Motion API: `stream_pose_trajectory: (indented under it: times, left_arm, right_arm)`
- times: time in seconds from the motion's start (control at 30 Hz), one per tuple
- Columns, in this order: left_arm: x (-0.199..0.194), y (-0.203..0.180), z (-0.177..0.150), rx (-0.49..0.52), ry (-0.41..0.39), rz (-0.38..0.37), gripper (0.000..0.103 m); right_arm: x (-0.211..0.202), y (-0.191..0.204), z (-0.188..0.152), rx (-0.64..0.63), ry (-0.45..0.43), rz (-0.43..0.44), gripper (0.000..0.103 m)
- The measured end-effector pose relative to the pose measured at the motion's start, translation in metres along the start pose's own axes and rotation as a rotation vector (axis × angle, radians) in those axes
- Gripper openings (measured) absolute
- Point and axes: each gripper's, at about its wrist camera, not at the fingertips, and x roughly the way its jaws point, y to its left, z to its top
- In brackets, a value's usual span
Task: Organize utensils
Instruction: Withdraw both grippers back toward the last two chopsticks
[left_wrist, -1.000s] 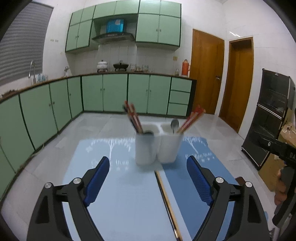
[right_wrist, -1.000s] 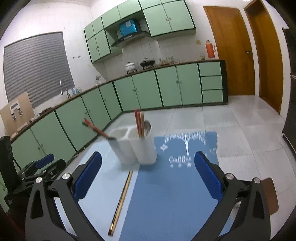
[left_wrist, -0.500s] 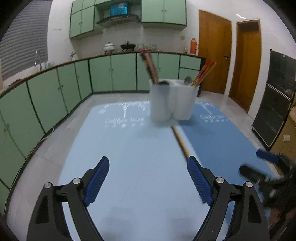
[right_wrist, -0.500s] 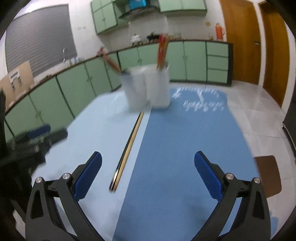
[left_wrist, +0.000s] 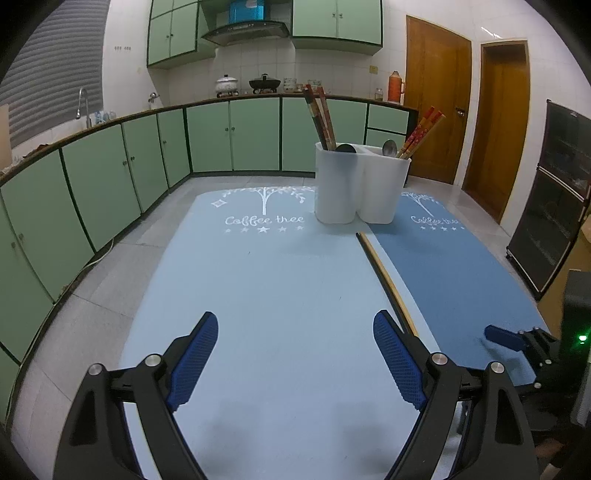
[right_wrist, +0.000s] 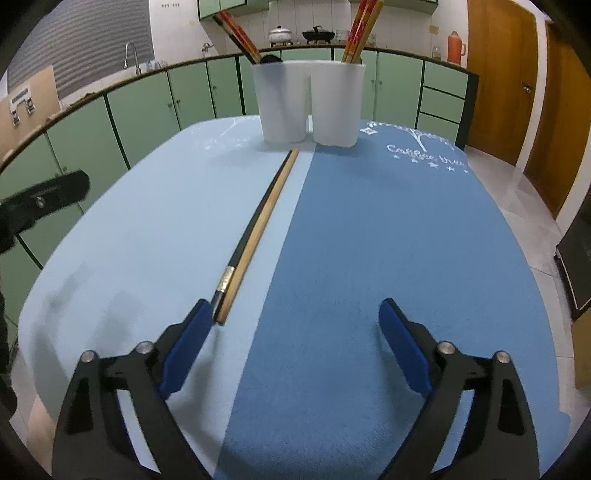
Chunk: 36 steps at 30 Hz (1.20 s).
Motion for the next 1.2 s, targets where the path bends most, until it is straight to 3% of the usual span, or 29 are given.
stream_pose_trajectory:
  times: [0.27, 0.7, 0.87, 1.07, 1.2]
  left_arm:
    - [0.001, 0.003, -0.002, -0.016, 0.003, -0.01, 0.085]
    - [0.001, 0.006, -0.005, -0.037, 0.008, -0.016, 0.085]
    - [0.002, 0.006, -0.006, -0.034, 0.011, -0.018, 0.085]
    - [0.002, 0.008, -0.007, -0.035, 0.016, -0.02, 0.085]
    - [0.003, 0.007, -0.008, -0.037, 0.022, -0.023, 0.085]
  right_arm:
    - [0.006, 0.003, 0.0, -0.016, 0.021, -0.033, 0.084]
    - [0.004, 0.018, 0.002, -0.046, 0.025, 0.017, 0.084]
    - [0.007, 0.02, 0.002, -0.064, 0.029, -0.015, 0.084]
    - [0.002, -0.001, 0.003, -0.011, 0.019, -0.112, 0.083]
    - [-0.005, -0.008, 0.002, 0.048, 0.001, -0.039, 0.082]
